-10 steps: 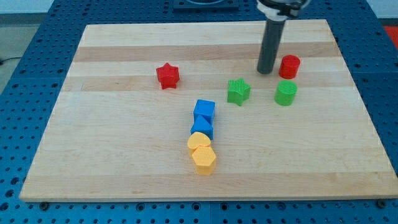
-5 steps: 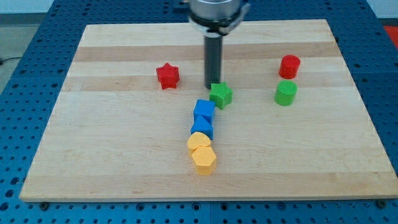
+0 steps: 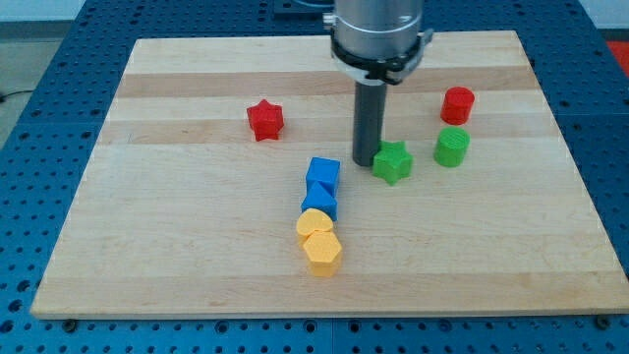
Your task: Slide green star to the bottom of the green circle
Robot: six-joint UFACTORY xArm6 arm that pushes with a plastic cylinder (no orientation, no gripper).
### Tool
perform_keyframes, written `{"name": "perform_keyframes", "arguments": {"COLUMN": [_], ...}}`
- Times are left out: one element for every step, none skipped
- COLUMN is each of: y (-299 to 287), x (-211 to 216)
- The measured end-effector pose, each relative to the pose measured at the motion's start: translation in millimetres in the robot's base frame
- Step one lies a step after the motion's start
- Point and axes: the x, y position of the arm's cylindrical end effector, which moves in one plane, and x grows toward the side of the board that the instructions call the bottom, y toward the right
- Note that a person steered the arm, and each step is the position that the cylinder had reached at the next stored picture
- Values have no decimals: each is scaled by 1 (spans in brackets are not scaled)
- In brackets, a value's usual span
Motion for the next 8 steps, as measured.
{"name": "perform_keyframes", "arguments": {"y": [21,28,29,40,51,62,64,23], "x": [0,10,34,39,40,40,42,9]}}
